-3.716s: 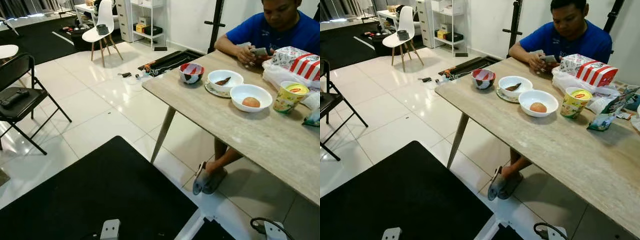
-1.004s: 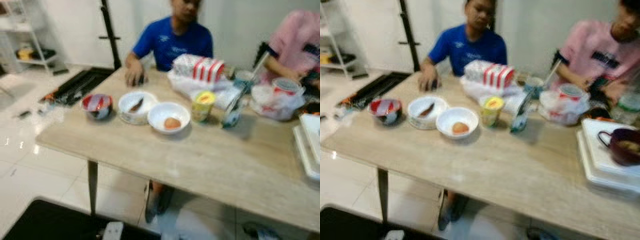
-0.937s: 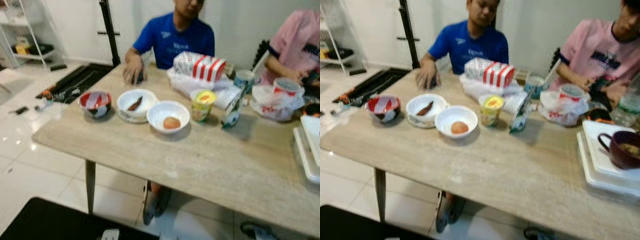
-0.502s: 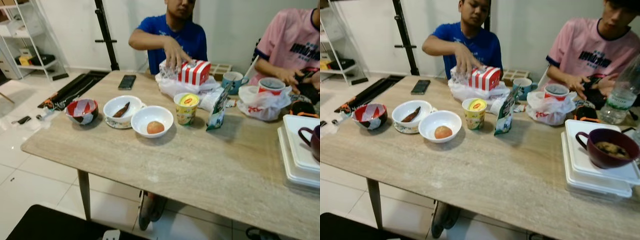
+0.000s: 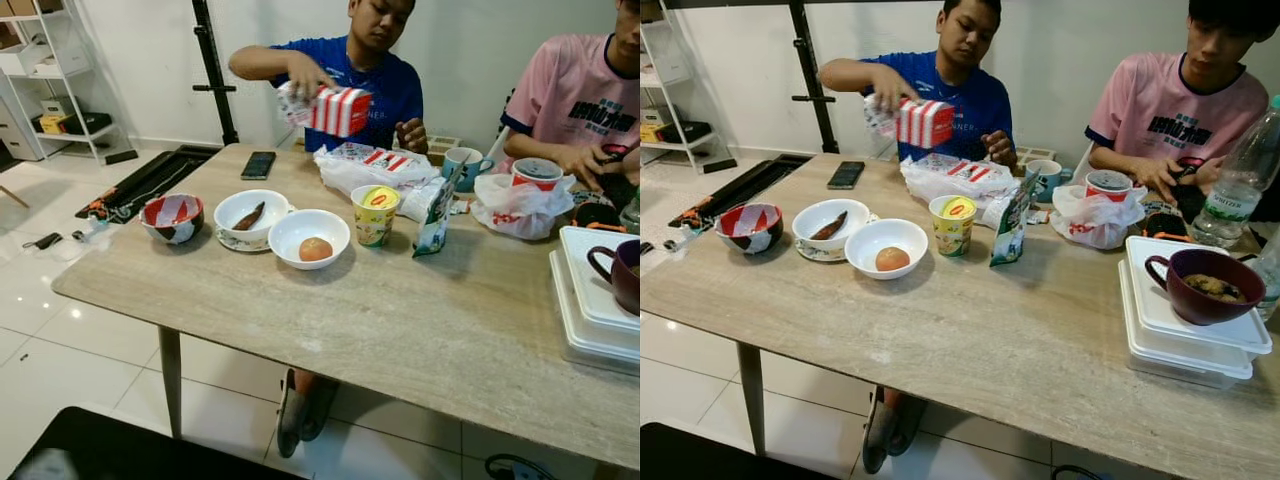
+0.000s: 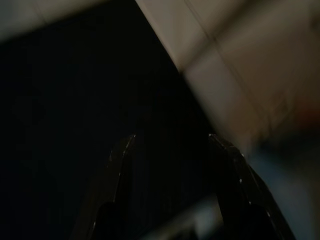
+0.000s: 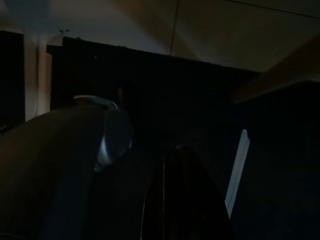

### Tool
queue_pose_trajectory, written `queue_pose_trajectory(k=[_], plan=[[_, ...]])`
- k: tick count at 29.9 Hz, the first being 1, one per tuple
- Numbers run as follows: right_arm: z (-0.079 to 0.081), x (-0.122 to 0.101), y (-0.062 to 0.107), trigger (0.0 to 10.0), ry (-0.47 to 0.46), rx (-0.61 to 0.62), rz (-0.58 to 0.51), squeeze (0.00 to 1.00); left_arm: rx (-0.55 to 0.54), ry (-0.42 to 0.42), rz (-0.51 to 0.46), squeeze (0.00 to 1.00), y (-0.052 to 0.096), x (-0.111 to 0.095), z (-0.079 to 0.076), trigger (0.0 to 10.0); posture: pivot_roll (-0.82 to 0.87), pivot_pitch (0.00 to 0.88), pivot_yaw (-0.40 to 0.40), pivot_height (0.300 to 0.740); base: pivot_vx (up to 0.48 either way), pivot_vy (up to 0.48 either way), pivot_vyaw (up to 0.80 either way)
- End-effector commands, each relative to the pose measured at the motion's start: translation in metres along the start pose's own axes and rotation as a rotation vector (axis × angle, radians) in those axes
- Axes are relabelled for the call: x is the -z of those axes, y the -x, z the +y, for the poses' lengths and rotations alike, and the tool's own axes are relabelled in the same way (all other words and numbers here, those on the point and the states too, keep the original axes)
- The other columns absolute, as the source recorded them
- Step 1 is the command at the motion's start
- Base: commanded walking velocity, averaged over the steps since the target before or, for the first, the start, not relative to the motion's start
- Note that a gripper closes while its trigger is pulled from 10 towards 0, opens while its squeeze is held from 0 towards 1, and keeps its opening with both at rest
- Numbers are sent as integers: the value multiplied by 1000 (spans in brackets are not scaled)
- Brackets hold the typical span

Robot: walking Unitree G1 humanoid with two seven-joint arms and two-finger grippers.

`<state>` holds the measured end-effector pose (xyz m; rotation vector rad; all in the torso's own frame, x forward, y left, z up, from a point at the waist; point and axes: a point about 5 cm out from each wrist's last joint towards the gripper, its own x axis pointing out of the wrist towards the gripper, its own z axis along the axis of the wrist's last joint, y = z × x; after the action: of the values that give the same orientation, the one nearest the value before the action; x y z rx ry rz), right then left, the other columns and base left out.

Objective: Restocking fridge

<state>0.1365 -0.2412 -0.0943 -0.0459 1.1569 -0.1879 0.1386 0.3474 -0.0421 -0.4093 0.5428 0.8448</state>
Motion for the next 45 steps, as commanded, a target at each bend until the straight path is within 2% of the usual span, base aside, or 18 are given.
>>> queue_pose_trajectory(k=[1, 8, 11, 16, 17, 19, 20, 22, 24, 28, 30, 32, 34, 39, 41, 42, 43, 45], plan=[[3, -2, 0, 10000, 10, -12, 0, 0, -66, 72, -73, 0, -3, -21, 13, 10000, 10, 0, 41, 740, 0, 0, 0], [3, 0, 0, 10000, 21, -14, 6, 0, -79, 281, -389, 0, -10, -111, 18, 10000, 10, 0, 35, 740, 0, 0, 0], [2, 0, 0, 10000, 23, -12, 8, 0, 50, 303, -491, 0, -10, -142, -1, 10000, 7, 0, 35, 740, 0, 0, 0], [-1, 0, 0, 10000, 28, -6, 8, 0, 485, 204, -805, 0, 14, -233, -73, 10000, 2, 9, 31, 740, 0, 0, 0], [-1, 0, 0, 10000, 30, -6, 9, 0, 572, 138, -845, 231, 22, -245, -90, 10000, 3, 11, 30, 740, 0, 0, 0], [-1, 0, 0, 10000, 32, -5, 9, 0, 625, 92, -868, 231, 27, -252, -101, 10000, 3, 11, 30, 740, 0, 0, 0], [-1, 0, 0, 10000, 36, -5, 10, 0, 691, 38, -890, 1000, 33, -258, -116, 10000, 3, 20, 26, 740, 0, 0, 0], [-2, 0, 0, 10000, 42, -6, 10, 0, 774, -8, -905, 1000, 40, -263, -133, 10000, 3, 27, 23, 740, 0, 0, 0], [-3, 2, 0, 10000, 58, -5, 17, 0, 1040, -258, -903, 1000, 64, -260, -192, 10000, 4, 42, 20, 740, 0, 0, 0], [-3, 5, 1, 10000, 71, -7, 23, 0, 1172, -503, -882, 1000, 76, -245, -226, 10000, 0, 56, 23, 740, 0, 0, 0], [-3, 7, 1, 10000, 79, -7, 26, 0, 1273, -710, -849, 1000, 84, -231, -249, 10000, -11, 76, 32, 740, 0, 0, 0], [-3, 7, 1, 10000, 80, -7, 27, 0, 1303, -783, -836, 1000, 87, -227, -255, 10000, -11, 76, 32, 740, 0, 0, 0], [-3, 11, 1, 10000, 86, -9, 31, 0, 1339, -1043, -795, 1000, 91, -216, -269, 10000, -16, 96, 40, 740, 0, 0, 0], [-3, 15, 2, 10000, 90, -9, 38, 0, 1333, -1240, -765, 1000, 92, -211, -274, 10000, -17, 107, 46, 740, 0, 0, 0], [-3, 19, 2, 10000, 96, -10, 47, 0, 1251, -1483, -731, 1000, 88, -211, -276, 10000, -23, 119, 53, 740, 0, 0, 0], [-3, 19, 2, 10000, 96, -10, 47, 0, 1251, -1483, -731, 1000, 88, -211, -276, 10000, -23, 119, 53, 740, 0, 0, 0], [-3, 21, 2, 10000, 99, -10, 51, 0, 1219, -1570, -721, 804, 87, -213, -276, 10000, -29, 126, 57, 740, 0, 0, 0], [-3, 21, 2, 10000, 99, -10, 51, 0, 1219, -1570, -721, 804, 87, -213, -276, 10000, -29, 126, 57, 740, 0, 0, 0]])
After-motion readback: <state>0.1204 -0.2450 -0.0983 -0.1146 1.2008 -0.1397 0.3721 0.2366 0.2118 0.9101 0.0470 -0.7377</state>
